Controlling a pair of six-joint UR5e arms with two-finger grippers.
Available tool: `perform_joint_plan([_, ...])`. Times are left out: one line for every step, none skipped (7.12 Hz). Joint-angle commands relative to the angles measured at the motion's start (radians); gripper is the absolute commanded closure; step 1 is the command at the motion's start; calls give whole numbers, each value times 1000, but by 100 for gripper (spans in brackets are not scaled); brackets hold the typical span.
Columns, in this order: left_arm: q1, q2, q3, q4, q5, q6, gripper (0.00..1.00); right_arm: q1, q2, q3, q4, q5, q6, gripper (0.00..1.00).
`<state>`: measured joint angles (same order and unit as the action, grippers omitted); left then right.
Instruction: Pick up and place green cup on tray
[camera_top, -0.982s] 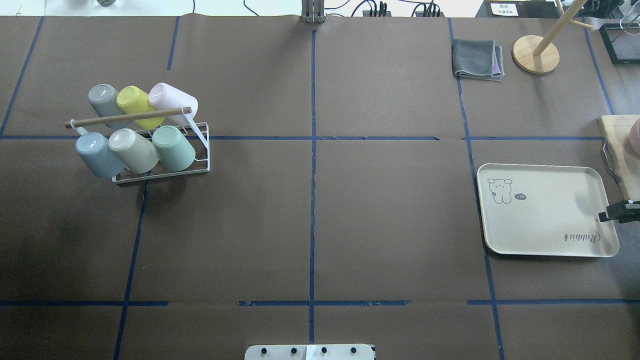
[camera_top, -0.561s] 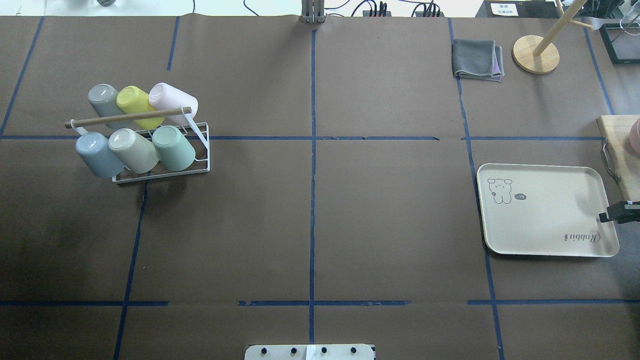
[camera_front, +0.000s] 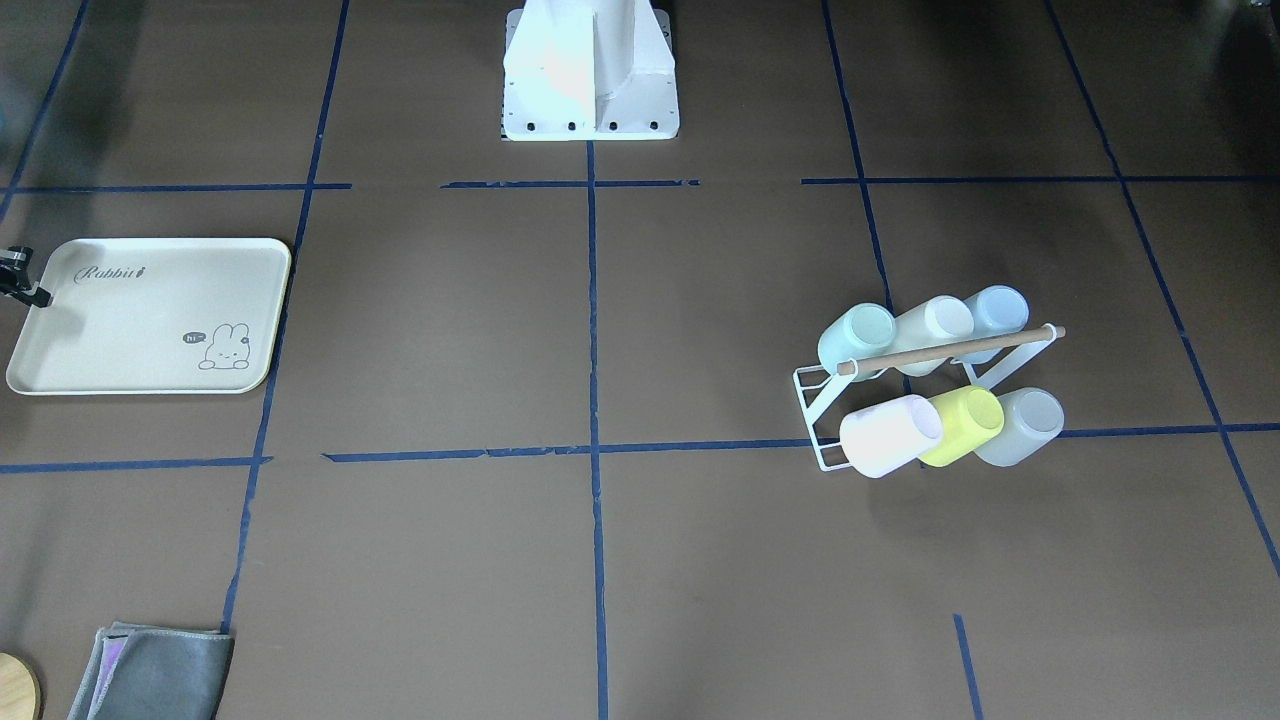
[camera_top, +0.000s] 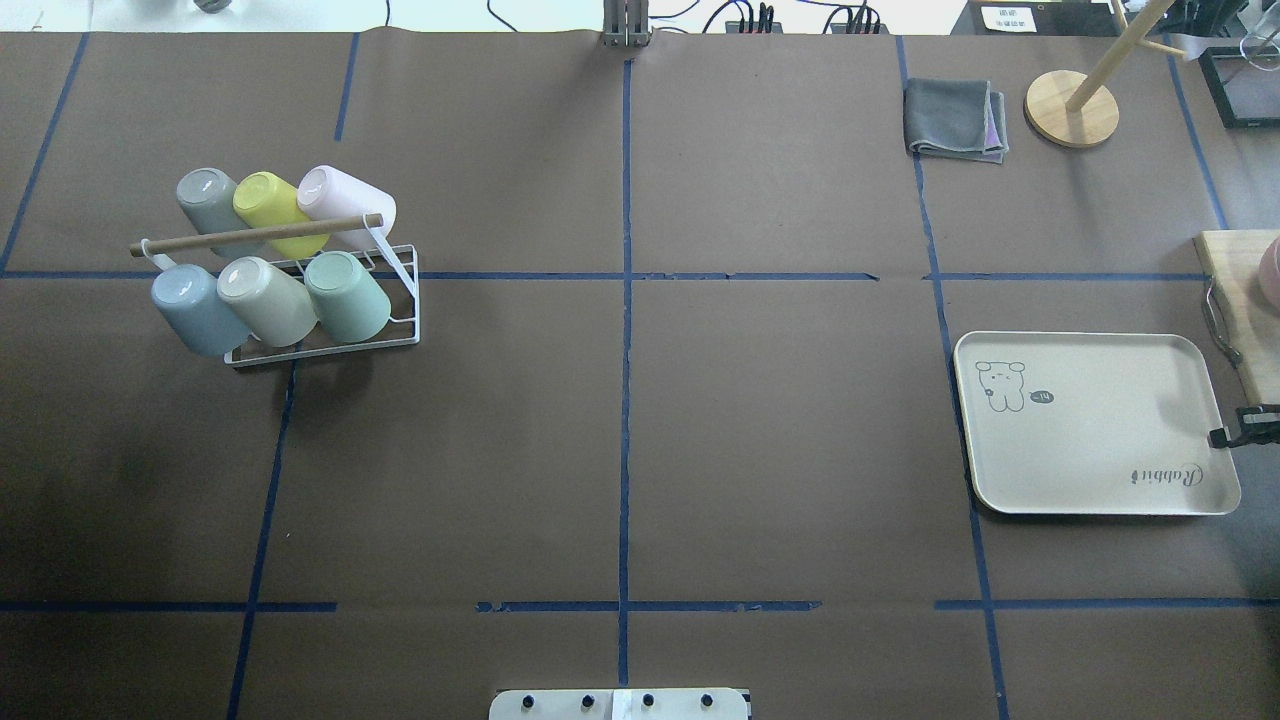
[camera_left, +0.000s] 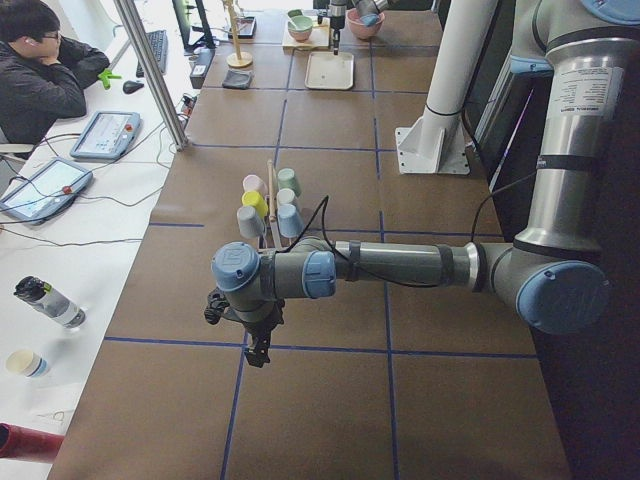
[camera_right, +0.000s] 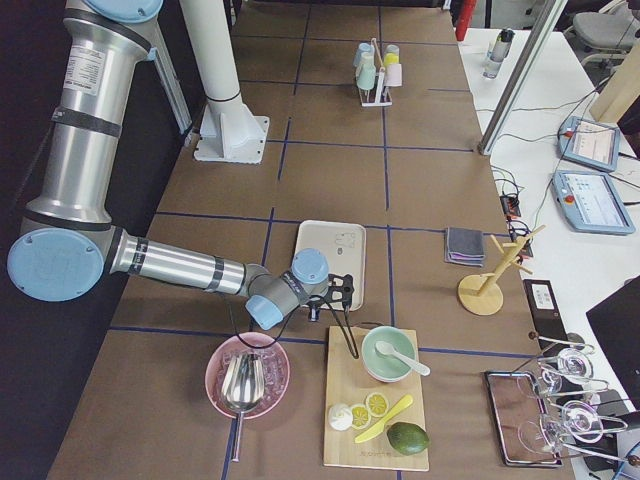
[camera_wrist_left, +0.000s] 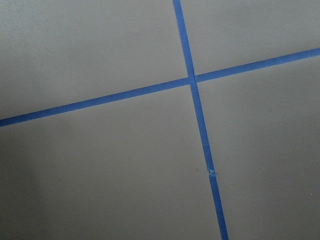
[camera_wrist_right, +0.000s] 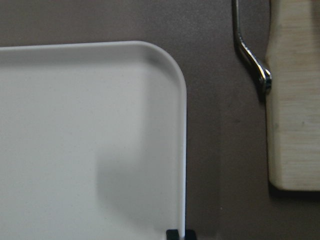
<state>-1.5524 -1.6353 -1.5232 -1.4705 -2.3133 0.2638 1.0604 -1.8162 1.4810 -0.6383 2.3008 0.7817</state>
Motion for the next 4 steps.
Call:
perform_joint_plan([0,0,0,-1,0,0,0,1,0,19,0,11,-2,100])
perform_joint_plan([0,0,0,-1,0,0,0,3,2,56,-6,20,8,100])
perform_joint_plan([0,0,0,-1,0,0,0,1,5,85,-12,37,11,100])
perform_joint_plan([0,0,0,-1,0,0,0,1,18,106,-12,66,13,100])
